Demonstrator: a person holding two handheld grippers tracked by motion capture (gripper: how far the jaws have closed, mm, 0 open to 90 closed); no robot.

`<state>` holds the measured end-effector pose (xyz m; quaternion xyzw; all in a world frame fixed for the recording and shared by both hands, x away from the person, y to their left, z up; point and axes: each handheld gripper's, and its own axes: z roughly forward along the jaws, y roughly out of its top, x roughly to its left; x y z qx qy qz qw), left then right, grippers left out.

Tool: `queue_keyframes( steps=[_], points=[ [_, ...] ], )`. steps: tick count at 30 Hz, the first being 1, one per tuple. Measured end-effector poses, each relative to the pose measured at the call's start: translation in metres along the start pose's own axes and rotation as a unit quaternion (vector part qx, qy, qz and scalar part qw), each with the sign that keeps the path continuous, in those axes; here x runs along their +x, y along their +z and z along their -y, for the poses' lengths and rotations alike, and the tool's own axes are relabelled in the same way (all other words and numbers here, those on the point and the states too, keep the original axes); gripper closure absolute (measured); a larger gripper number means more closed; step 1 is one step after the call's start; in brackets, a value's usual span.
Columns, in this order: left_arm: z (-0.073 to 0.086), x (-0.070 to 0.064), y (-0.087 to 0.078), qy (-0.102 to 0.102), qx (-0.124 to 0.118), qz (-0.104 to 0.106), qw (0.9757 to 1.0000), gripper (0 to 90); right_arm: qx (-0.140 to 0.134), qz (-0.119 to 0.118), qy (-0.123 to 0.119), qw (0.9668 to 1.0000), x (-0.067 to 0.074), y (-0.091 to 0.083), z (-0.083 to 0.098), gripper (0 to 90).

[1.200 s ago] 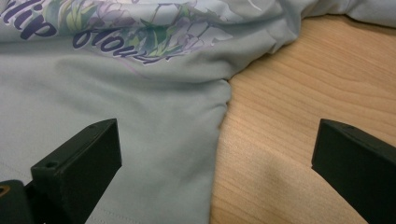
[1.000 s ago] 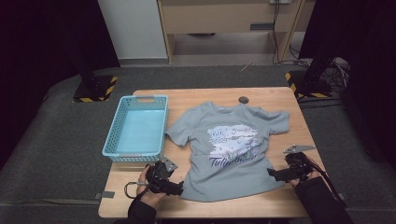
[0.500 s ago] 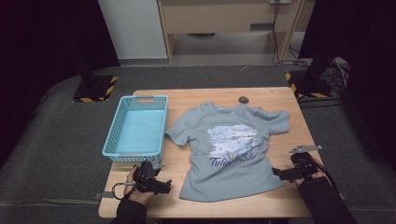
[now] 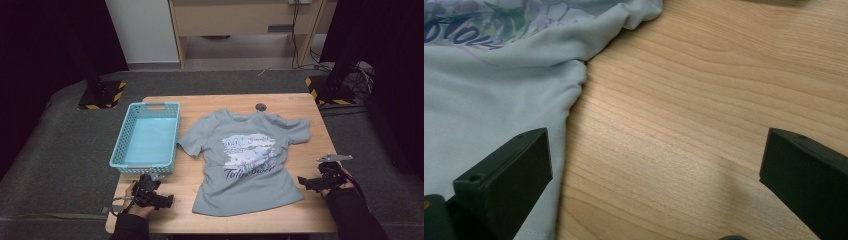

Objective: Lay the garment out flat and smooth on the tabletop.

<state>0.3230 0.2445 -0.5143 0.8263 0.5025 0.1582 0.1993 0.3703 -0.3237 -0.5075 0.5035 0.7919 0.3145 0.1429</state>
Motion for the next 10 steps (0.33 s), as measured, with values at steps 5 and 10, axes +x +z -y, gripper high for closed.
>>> queue_keyframes(
  steps=[5,10],
  points=[
    [0.007,0.013,-0.001,-0.027,-0.007,-0.002,0.9996,0.0,0.002,0.011,0.007,0.9999,-0.007,0.001,0.002,0.5],
    [0.01,0.019,0.001,-0.052,-0.01,0.004,0.9986,0.0,0.004,0.026,0.009,0.9996,-0.016,0.004,0.007,0.5]
  ],
)
